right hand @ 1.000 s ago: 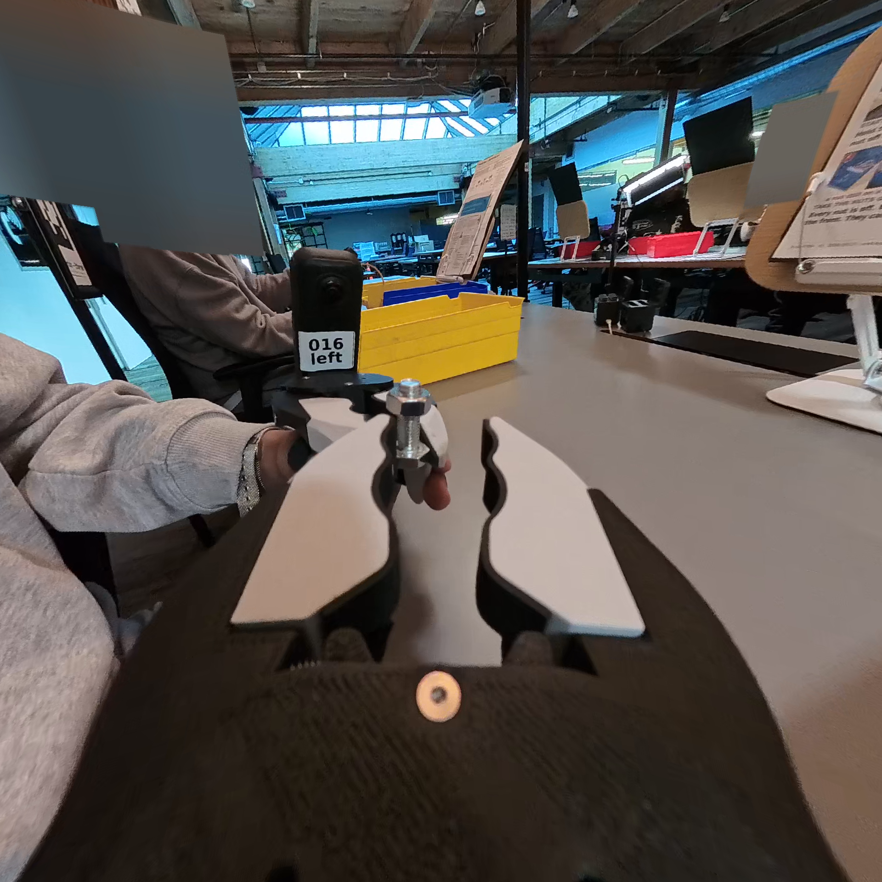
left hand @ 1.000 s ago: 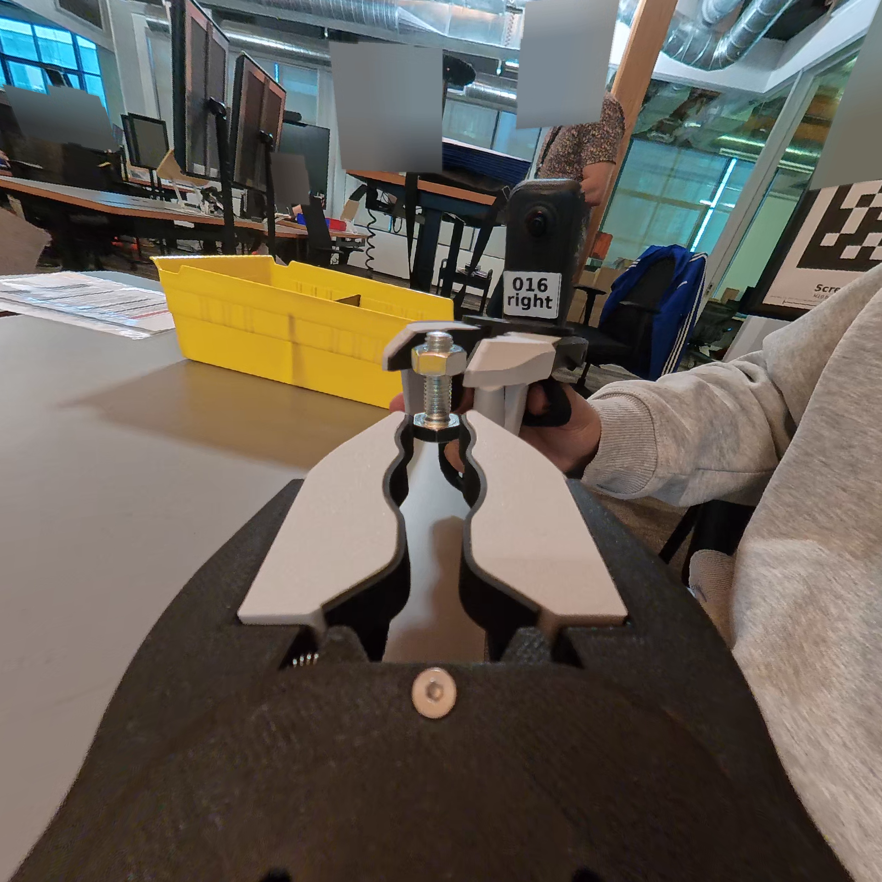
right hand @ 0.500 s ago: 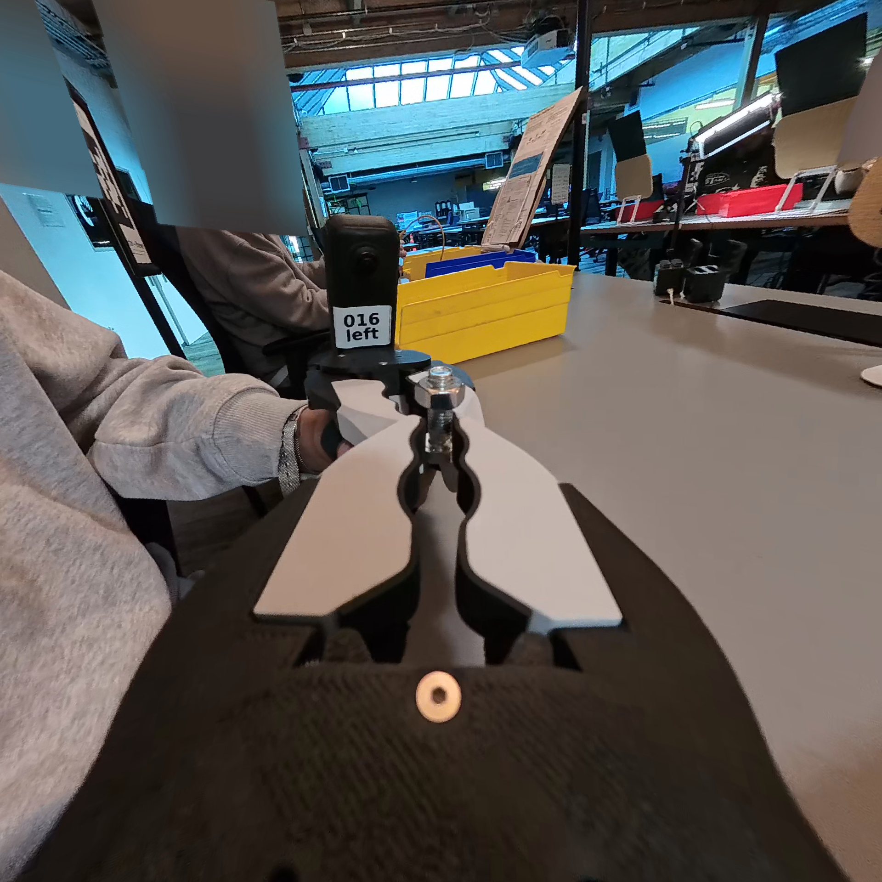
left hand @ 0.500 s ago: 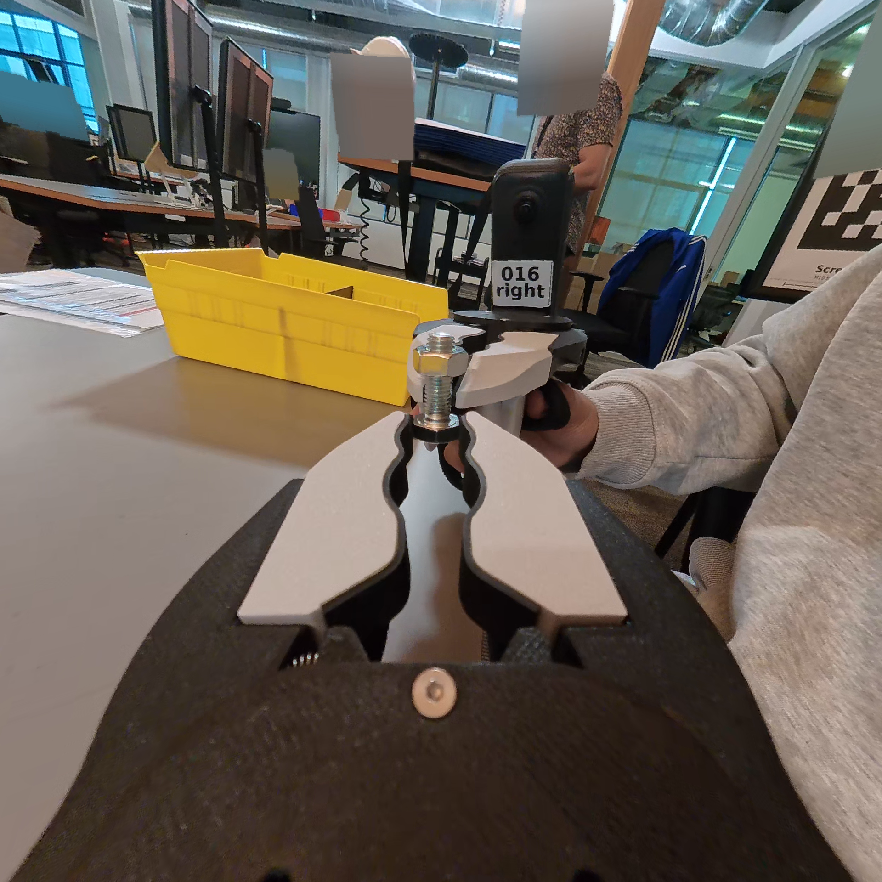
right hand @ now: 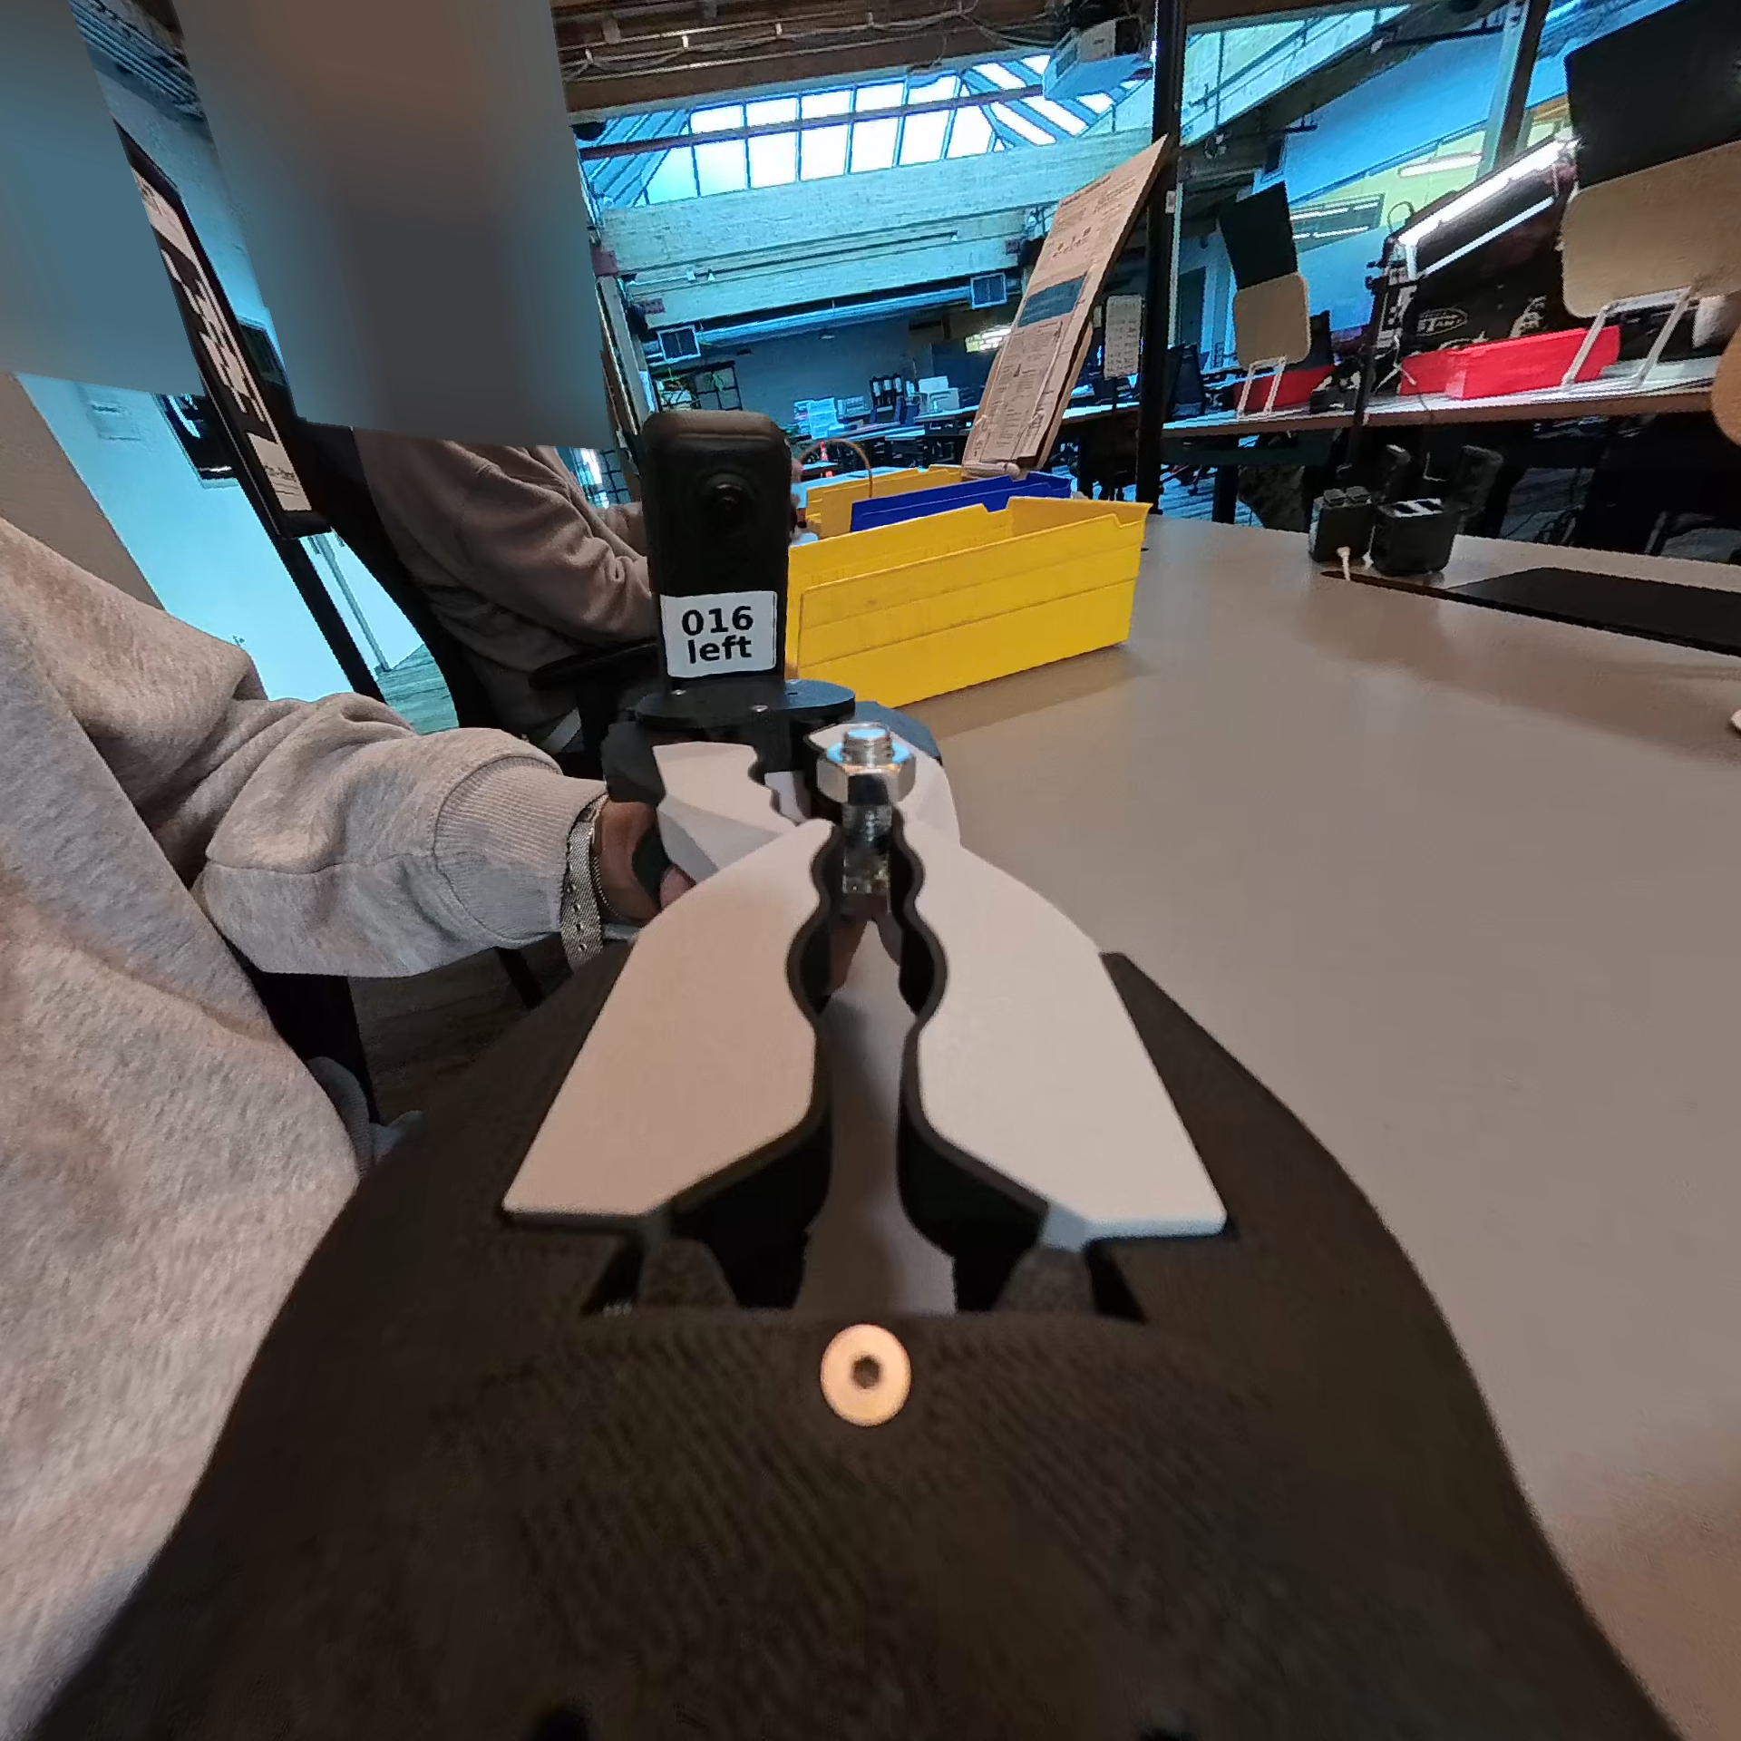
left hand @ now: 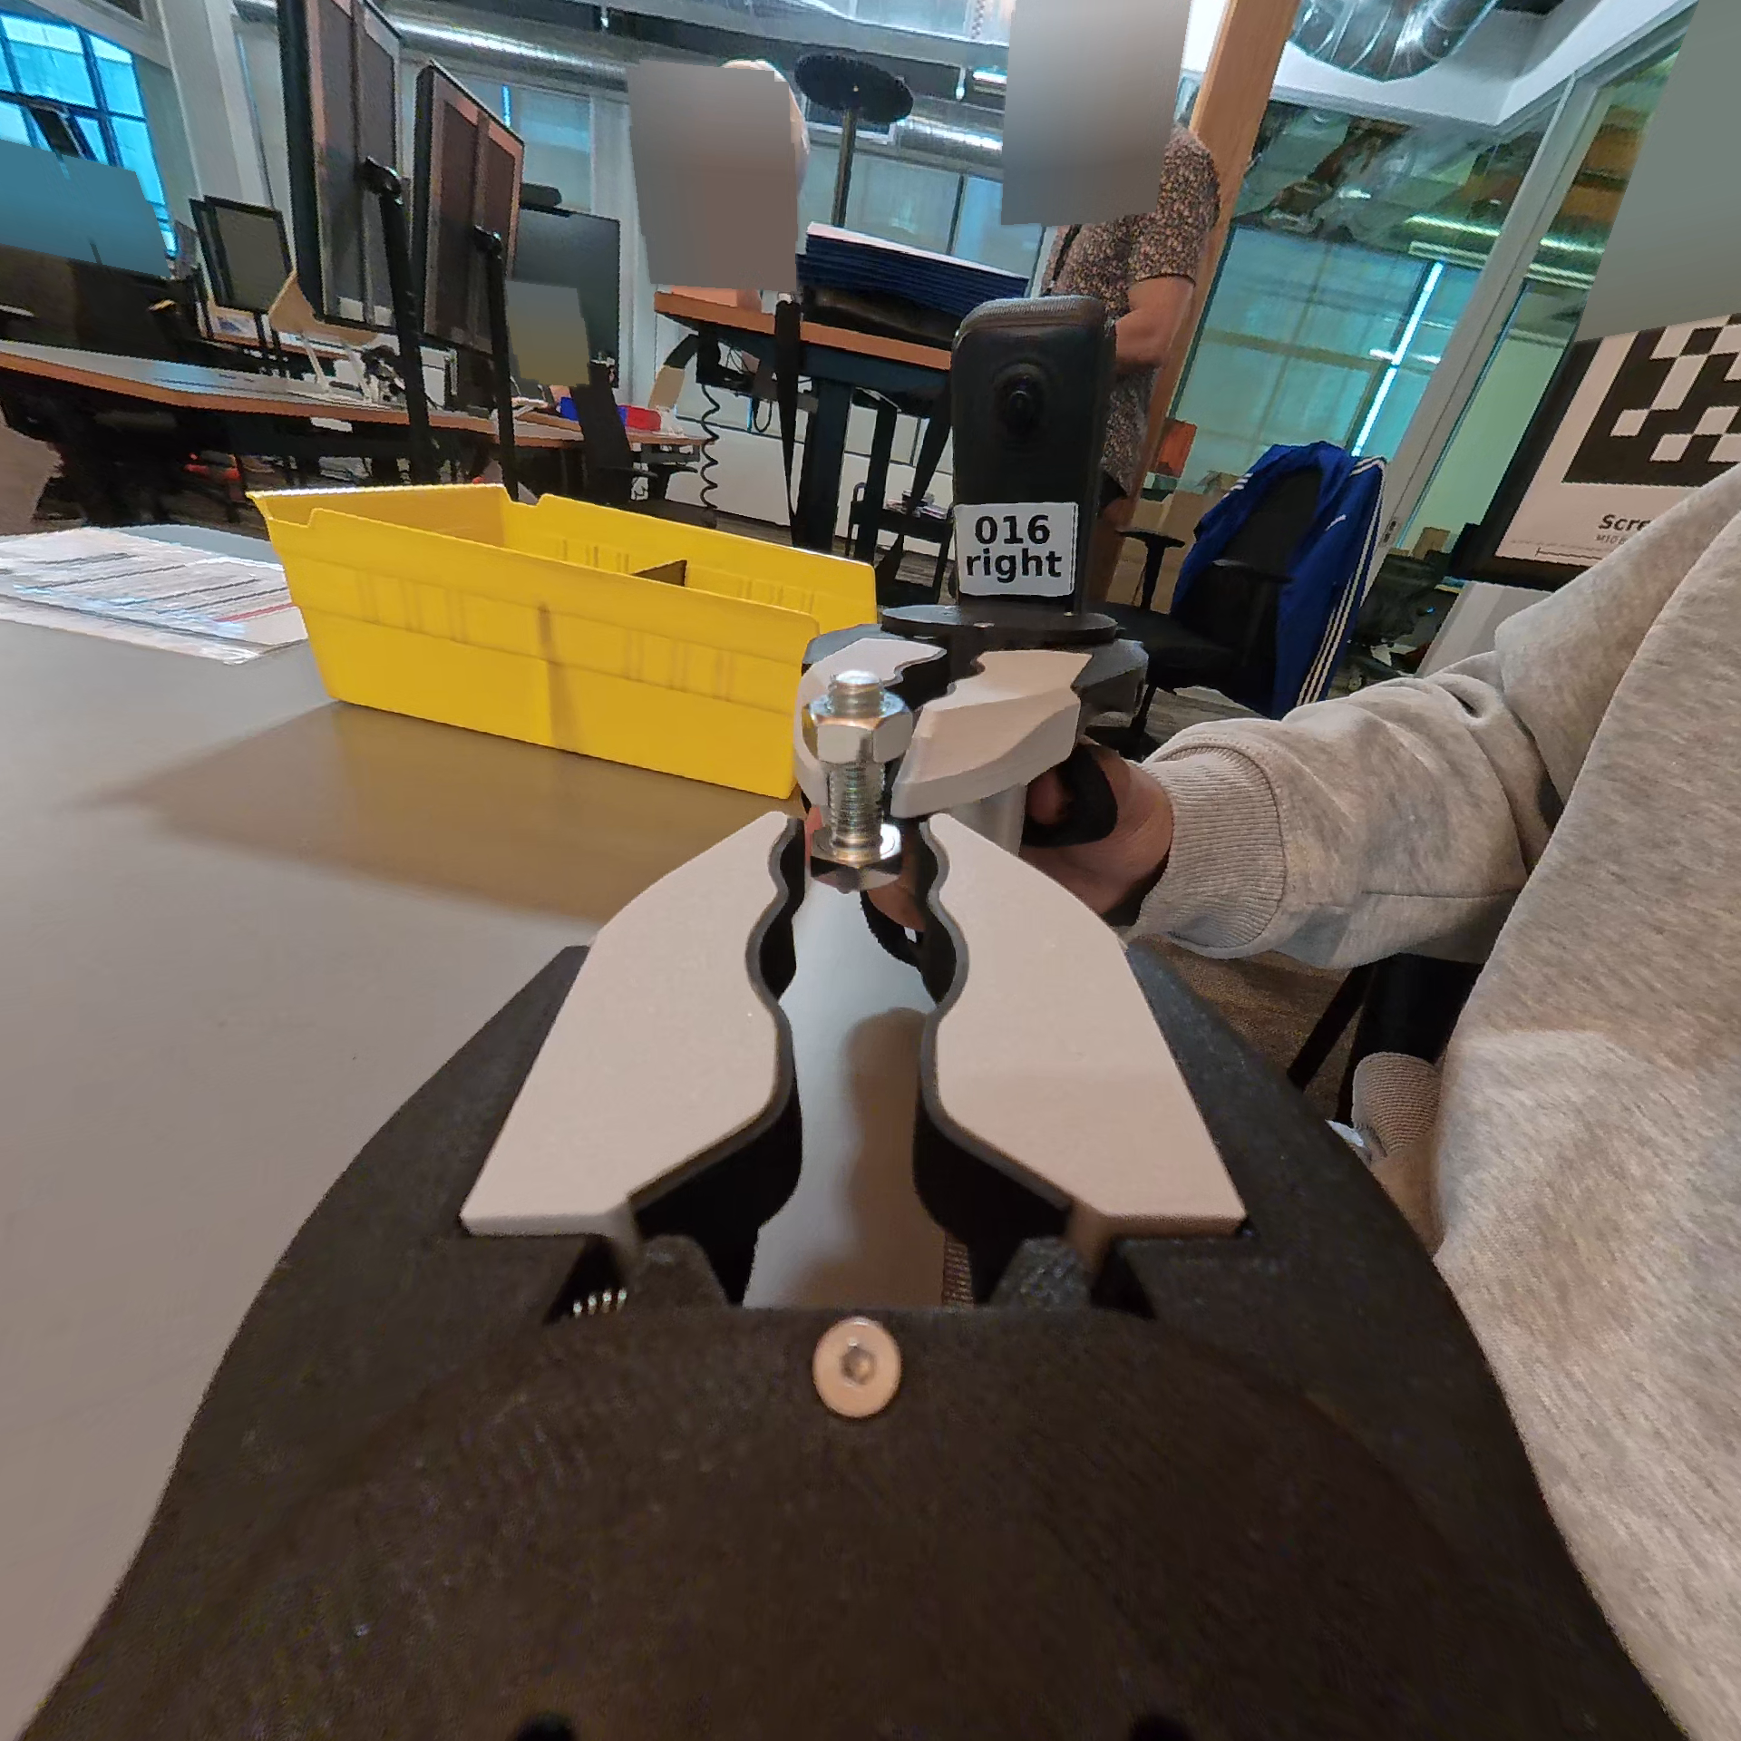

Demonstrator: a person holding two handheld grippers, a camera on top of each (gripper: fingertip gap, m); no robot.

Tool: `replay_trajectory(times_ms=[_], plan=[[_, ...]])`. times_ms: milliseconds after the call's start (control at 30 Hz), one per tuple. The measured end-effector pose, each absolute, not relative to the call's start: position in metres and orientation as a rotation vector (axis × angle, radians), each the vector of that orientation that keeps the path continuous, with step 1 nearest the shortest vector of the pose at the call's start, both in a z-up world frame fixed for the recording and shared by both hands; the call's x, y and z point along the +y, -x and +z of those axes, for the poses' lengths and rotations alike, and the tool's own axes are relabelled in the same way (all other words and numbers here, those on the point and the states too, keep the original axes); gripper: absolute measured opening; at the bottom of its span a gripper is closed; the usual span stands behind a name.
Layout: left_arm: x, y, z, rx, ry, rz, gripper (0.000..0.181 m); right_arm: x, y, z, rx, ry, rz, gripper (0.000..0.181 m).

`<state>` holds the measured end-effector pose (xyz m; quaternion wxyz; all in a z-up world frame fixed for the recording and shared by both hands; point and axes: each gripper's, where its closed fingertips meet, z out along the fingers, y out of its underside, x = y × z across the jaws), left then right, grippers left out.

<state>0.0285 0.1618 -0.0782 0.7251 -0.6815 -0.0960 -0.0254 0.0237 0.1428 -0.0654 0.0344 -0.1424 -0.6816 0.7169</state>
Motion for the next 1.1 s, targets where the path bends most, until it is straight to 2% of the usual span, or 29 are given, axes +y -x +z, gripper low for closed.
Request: replay_trajectory(times_ms=[333, 1100], plan=[[0.1621, -0.0283, -0.0787, -0.215, 1.508, -0.058, 0.027, 0.1432, -0.0245, -0.0631, -2.087, 0.437, 2.22, 0.008], [0.1618, -0.0287, -0.0782, -0.208, 1.505, -0.051, 0.018, 0.1439, -0.0241, -0.0608, -2.068, 0.439, 2.242, 0.009]])
